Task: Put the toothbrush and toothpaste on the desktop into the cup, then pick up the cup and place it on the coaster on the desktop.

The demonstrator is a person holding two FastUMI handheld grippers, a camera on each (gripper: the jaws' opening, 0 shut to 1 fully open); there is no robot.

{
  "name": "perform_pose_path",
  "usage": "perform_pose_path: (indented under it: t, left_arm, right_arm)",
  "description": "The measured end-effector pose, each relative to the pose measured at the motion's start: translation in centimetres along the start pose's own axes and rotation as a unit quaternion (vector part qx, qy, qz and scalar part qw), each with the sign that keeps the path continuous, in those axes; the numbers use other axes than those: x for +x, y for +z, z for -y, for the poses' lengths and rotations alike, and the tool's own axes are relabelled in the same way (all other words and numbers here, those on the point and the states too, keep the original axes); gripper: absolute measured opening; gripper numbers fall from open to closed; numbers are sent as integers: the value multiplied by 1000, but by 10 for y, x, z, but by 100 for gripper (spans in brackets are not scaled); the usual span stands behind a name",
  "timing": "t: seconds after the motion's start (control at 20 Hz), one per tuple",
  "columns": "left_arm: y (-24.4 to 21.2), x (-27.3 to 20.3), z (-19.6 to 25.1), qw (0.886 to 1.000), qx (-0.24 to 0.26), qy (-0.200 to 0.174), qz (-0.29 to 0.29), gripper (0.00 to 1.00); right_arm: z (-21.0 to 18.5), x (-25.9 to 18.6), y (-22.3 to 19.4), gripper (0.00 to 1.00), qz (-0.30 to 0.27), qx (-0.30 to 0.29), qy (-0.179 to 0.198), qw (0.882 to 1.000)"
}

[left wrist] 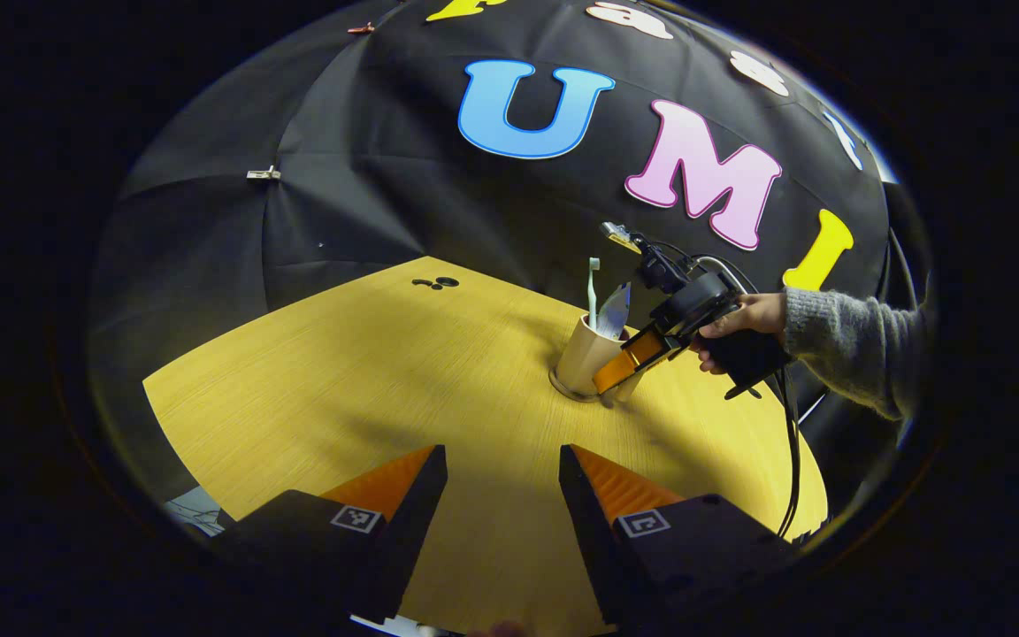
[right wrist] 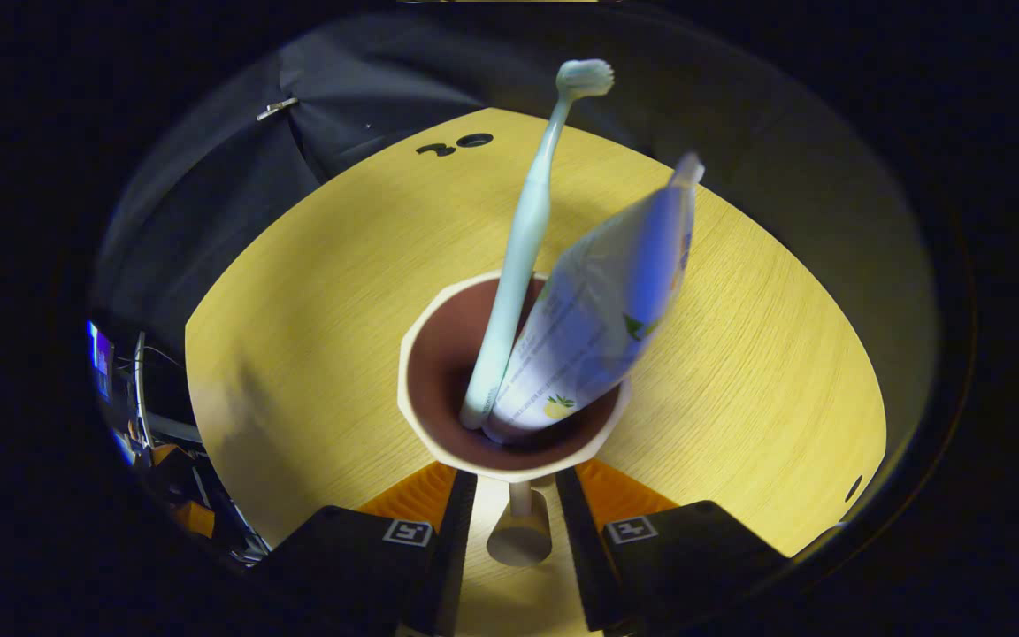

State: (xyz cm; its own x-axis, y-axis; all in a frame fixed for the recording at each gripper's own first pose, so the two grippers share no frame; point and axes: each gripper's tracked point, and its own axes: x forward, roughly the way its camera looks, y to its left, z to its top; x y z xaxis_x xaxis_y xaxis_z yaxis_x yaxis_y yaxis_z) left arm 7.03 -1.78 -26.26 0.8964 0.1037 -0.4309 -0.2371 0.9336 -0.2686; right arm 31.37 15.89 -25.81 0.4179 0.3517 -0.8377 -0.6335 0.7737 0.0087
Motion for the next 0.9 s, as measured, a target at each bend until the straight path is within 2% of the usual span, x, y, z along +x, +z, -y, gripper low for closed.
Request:
perform_pose_path:
  t: [0.25, 0.4, 0.5, 0.65, 0.9]
  left_arm:
    - [13, -13, 7, 1000, 23, -13, -1, 82]
    - [24, -27, 9, 999, 37, -21, 5, 82]
    - [30, -37, 8, 999, 43, -22, 8, 82]
    - [41, -52, -5, 998, 59, 1, 19, 82]
    - [75, -85, 3, 993, 101, -22, 55, 84]
  right_arm:
    - [-5, -28, -6, 72, 31, 18, -4, 999]
    - [-8, -56, -7, 90, 72, 36, -12, 997]
    - [-9, -72, -5, 92, 104, 53, -19, 993]
    - [-16, -108, 4, 97, 168, 74, -31, 983]
    - [-48, -195, 17, 98, 285, 81, -39, 954]
